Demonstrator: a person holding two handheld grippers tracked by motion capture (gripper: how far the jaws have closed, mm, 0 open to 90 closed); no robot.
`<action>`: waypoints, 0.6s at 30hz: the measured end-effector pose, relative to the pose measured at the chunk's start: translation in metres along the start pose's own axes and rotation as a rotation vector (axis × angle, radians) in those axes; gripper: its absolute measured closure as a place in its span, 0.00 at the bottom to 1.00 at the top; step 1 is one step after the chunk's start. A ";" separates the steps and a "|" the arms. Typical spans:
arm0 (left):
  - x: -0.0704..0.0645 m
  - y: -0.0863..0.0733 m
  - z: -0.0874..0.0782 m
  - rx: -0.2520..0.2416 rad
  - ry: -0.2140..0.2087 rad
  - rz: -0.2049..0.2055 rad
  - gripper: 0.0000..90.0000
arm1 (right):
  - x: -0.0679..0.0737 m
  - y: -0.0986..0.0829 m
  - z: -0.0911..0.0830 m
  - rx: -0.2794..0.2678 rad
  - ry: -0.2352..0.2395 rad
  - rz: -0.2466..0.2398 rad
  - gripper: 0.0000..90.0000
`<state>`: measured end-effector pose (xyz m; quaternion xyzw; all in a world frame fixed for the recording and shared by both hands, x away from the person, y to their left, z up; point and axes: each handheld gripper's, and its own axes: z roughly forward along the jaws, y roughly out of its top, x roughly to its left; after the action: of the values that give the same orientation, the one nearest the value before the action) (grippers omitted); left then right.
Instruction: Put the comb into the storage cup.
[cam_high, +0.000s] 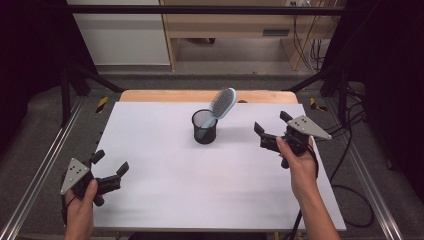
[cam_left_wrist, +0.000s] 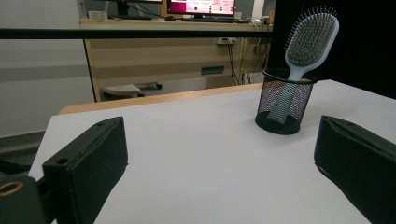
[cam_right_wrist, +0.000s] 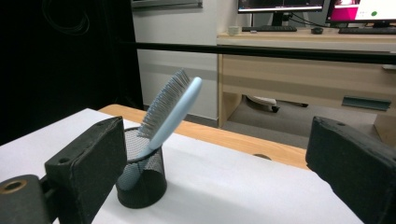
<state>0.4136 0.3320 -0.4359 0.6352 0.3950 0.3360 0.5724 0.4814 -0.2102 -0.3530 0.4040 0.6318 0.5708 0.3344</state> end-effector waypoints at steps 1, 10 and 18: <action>0.000 0.000 0.000 0.001 0.001 -0.001 0.03 | -0.002 -0.002 -0.002 -0.002 -0.002 -0.001 0.06; 0.001 -0.001 -0.001 -0.008 0.002 -0.014 0.03 | -0.013 -0.020 -0.015 0.001 -0.010 0.016 0.06; 0.001 -0.001 0.000 -0.004 -0.004 -0.017 0.04 | -0.022 -0.035 -0.028 0.015 -0.029 0.020 0.07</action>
<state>0.4142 0.3327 -0.4372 0.6312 0.3986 0.3310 0.5773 0.4622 -0.2430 -0.3854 0.4210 0.6270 0.5633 0.3350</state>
